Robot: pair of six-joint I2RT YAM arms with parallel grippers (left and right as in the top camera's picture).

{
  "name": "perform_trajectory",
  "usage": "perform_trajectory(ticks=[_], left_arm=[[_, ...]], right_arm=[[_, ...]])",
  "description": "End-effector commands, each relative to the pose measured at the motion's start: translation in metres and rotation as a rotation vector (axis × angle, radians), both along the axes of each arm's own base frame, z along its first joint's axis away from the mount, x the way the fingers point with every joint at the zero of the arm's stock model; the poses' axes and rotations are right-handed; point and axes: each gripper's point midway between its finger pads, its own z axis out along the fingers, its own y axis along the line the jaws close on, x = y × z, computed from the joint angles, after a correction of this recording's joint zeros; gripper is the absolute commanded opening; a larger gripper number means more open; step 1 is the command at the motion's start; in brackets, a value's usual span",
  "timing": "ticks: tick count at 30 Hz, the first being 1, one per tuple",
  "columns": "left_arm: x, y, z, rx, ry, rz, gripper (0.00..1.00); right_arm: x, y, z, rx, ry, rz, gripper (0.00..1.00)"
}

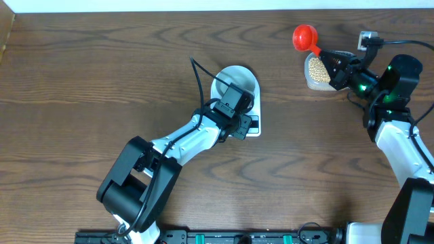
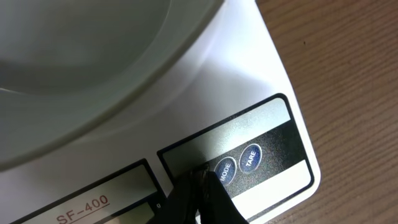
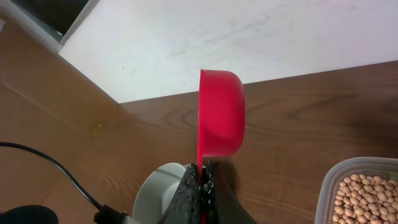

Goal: Scoop item into bowl and weigh 50g on scale

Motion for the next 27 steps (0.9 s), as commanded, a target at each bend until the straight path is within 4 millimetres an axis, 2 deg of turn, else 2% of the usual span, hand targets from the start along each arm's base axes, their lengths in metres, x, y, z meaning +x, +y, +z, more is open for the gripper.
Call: perform_trajectory(ticks=[1, 27], left_arm=[[0.0035, -0.0010, -0.0026, 0.009, -0.004, -0.012, 0.07], [0.0018, -0.0031, -0.0032, -0.002, 0.005, -0.020, 0.07]], right_arm=[[0.0029, -0.0013, 0.0074, -0.001, -0.012, -0.008, 0.01], [0.0017, -0.0004, 0.0027, 0.000, 0.010, -0.006, 0.01]])
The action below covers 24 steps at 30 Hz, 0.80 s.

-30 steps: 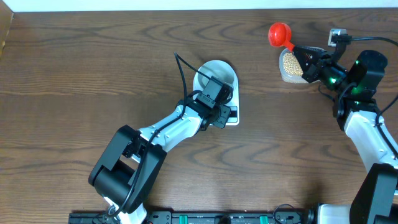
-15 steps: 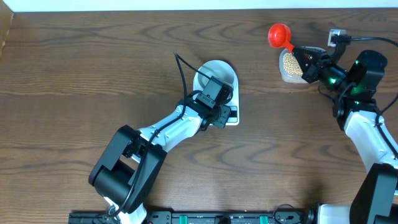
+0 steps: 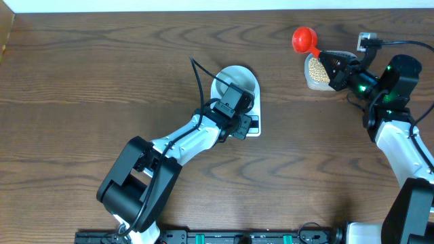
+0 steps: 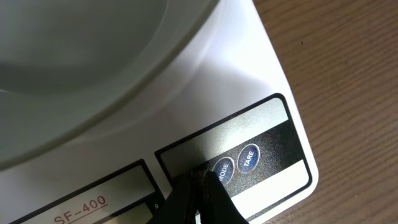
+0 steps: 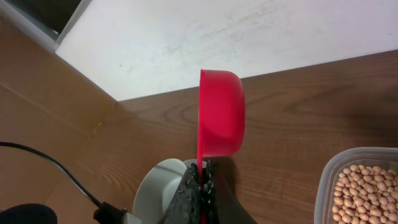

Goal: Scoop item into bowl and weigh 50g on scale

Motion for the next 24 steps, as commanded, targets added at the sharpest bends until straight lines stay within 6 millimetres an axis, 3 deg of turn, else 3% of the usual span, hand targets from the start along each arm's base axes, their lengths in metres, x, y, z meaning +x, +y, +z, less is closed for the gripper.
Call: perform_trajectory(ticks=[1, 8, 15, 18, 24], left_arm=[[0.002, -0.002, -0.004, 0.002, 0.005, -0.018, 0.07], [-0.005, -0.003, -0.023, -0.004, 0.065, -0.030, 0.07], [-0.005, -0.001, -0.021, -0.006, 0.070, -0.027, 0.07], [-0.006, 0.000, -0.006, -0.013, 0.057, -0.030, 0.07], [0.003, 0.010, 0.048, -0.017, -0.068, 0.006, 0.07]], right_arm=[[0.003, 0.000, 0.008, -0.004, -0.018, -0.003, 0.01], [0.003, -0.001, 0.008, -0.005, -0.017, -0.009, 0.01], [0.004, -0.001, 0.008, -0.005, -0.018, -0.009, 0.01], [0.004, -0.001, 0.008, -0.005, -0.018, -0.010, 0.01], [0.006, -0.004, 0.007, -0.011, -0.018, -0.030, 0.01]])
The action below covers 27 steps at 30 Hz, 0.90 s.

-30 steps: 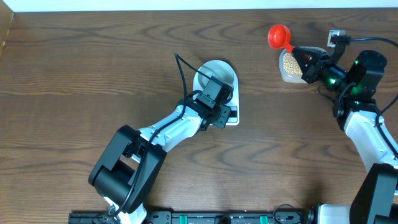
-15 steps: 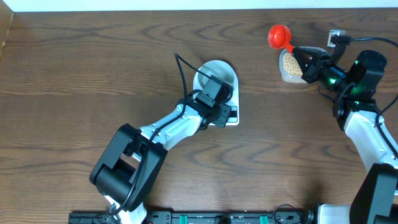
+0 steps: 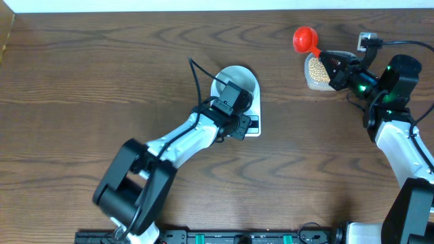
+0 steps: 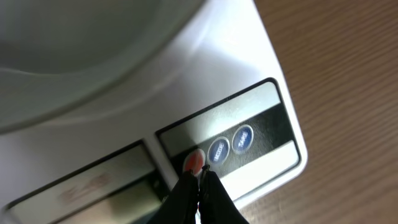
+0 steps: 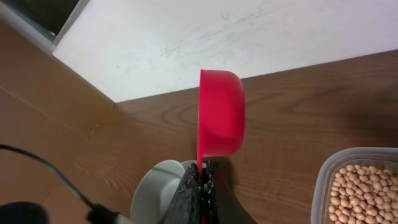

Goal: Scoop item into bowl and weigh 50g on scale

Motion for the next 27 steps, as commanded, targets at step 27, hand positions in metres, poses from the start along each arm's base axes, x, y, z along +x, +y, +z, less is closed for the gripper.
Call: perform_trajectory(ticks=[27], left_arm=[[0.026, 0.102, 0.088, -0.010, -0.110, 0.260, 0.07]], right_arm=[[0.019, -0.024, 0.004, -0.041, -0.011, -0.168, 0.01]])
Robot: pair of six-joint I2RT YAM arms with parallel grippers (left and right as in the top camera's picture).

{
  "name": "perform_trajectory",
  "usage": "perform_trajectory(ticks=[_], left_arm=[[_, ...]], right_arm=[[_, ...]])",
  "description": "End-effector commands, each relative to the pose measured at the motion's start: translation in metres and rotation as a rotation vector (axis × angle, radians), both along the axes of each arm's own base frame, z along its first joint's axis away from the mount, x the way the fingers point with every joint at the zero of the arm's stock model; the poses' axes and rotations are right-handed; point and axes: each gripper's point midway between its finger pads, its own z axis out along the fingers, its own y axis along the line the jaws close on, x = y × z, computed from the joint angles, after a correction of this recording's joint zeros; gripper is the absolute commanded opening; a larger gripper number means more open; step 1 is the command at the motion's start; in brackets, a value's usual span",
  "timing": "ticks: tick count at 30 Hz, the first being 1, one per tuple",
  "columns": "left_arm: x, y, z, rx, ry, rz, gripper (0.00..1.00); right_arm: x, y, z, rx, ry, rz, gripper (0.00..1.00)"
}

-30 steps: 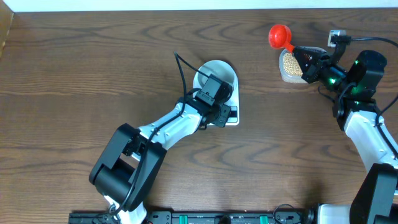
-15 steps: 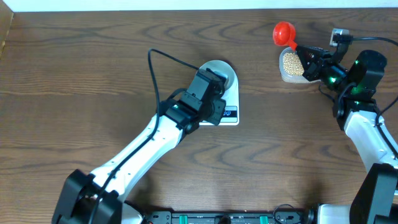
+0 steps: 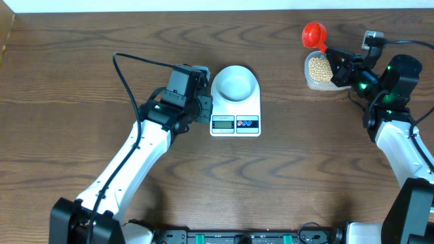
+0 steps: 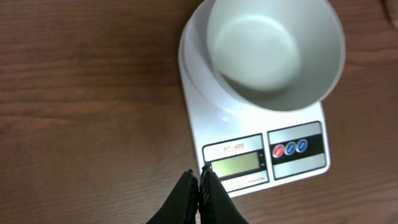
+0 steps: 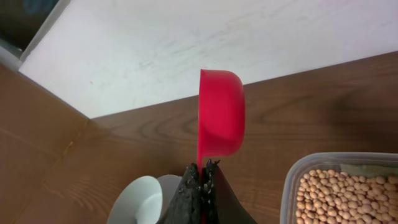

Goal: Scoop item into bowl and weigh 50g on scale

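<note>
A white scale (image 3: 235, 120) stands mid-table with an empty white bowl (image 3: 234, 82) on its platform; both also show in the left wrist view, scale (image 4: 292, 158) and bowl (image 4: 275, 43). My left gripper (image 3: 201, 107) is shut and empty, just left of the scale near its display (image 4: 200, 174). At the back right my right gripper (image 3: 333, 59) is shut on the handle of a red scoop (image 3: 314, 33), which is empty and held on edge (image 5: 221, 118). Beside it sits a clear tub of beige beans (image 3: 318, 70), also at the right wrist view's corner (image 5: 345, 193).
The scale shows a red and two blue buttons (image 4: 290, 148). A white wall (image 5: 236, 37) borders the table's far edge. A black cable (image 3: 129, 71) loops from the left arm. The right arm's body (image 3: 397, 81) stands at the right edge.
My left gripper has left the scale's buttons and now sits shut to the left of the scale, higher up. The right gripper with the scoop shifted slightly right, toward the bean tub.
At the first two moments my shut left gripper touched the scale's button panel beside the MODE button. Then it had lifted a little, uncovering a red button. Now it is off to the scale's left. The right gripper held the red scoop by the bean tub throughout.
</note>
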Motion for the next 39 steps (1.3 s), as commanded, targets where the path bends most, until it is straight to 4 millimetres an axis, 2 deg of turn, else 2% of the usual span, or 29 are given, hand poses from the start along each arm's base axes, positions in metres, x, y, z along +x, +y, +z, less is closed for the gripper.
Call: perform_trajectory(ticks=[1, 6, 9, 10, 12, 19, 24, 29, 39], left_arm=[[0.003, 0.001, -0.015, 0.024, 0.029, -0.001, 0.07], [-0.004, -0.013, -0.034, 0.042, 0.079, -0.042, 0.07], [-0.014, -0.033, -0.051, 0.059, 0.115, -0.096, 0.07], [-0.020, -0.048, -0.063, 0.073, 0.134, -0.139, 0.07], [-0.025, -0.064, -0.076, 0.080, 0.143, -0.180, 0.07], [-0.027, -0.097, -0.096, 0.071, 0.121, -0.244, 0.07], [-0.024, -0.097, -0.104, 0.071, 0.131, -0.233, 0.07], [-0.009, -0.098, -0.101, 0.045, 0.086, -0.214, 0.07], [-0.007, -0.099, -0.111, 0.045, 0.097, -0.217, 0.07]], right_arm=[[0.008, -0.010, 0.005, -0.010, -0.003, -0.070, 0.01], [0.009, -0.015, 0.000, 0.018, 0.037, -0.111, 0.01], [0.009, -0.015, 0.000, 0.018, 0.038, -0.111, 0.01], [0.009, -0.016, 0.000, 0.018, 0.038, -0.112, 0.01], [0.009, -0.016, 0.000, 0.018, 0.038, -0.113, 0.01], [0.013, -0.024, -0.002, 0.003, 0.039, -0.166, 0.01], [0.013, -0.024, -0.002, 0.003, 0.040, -0.165, 0.01], [0.013, -0.024, -0.002, 0.004, 0.041, -0.162, 0.01], [0.012, -0.020, -0.002, 0.007, 0.043, -0.150, 0.01]])
